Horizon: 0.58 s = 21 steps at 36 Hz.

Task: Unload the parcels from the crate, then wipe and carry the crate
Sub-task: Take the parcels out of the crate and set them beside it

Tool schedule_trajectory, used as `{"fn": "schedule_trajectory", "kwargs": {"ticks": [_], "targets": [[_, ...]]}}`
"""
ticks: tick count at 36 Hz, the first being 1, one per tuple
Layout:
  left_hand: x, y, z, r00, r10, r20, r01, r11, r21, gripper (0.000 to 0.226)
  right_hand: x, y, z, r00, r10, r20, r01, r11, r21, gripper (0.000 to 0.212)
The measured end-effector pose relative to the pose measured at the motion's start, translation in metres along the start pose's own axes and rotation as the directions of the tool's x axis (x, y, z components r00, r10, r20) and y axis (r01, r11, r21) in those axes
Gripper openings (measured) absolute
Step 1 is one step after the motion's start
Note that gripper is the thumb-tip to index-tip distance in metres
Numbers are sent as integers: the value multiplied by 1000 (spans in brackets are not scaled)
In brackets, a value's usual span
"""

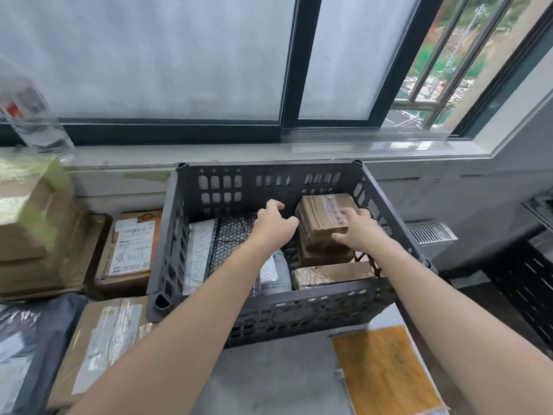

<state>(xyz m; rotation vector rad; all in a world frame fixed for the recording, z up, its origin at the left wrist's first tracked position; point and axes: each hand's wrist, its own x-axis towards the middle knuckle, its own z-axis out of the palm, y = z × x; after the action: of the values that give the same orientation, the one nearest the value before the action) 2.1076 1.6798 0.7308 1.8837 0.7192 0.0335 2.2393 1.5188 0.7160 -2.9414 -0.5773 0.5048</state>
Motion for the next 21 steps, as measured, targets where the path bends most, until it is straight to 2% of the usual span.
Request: {"fn": "schedule_trajectory", "kwargs": {"ticks": [4, 8, 14, 18, 21], "targets": [[19, 13, 26, 998, -45, 36, 44, 999, 10, 50, 23, 20, 0, 997, -42, 58, 45, 997, -65, 77], [35, 21, 49, 992, -111, 56, 110, 994, 10, 47, 38, 24, 2, 992, -121, 41, 127, 974, -185, 73], [46, 18, 69, 979, -188, 83, 183, 981, 60, 62, 48, 30, 12, 988, -137, 76, 151, 962, -226, 69], [48, 13, 74, 971, -224, 84, 224, 975, 10, 65, 49, 31, 12, 982, -190, 9, 190, 976, -109, 58], [51, 10, 68, 986, -166, 8, 166, 983, -76, 58, 49, 29, 1, 973, -213, -87, 220, 973, 73, 47]]}}
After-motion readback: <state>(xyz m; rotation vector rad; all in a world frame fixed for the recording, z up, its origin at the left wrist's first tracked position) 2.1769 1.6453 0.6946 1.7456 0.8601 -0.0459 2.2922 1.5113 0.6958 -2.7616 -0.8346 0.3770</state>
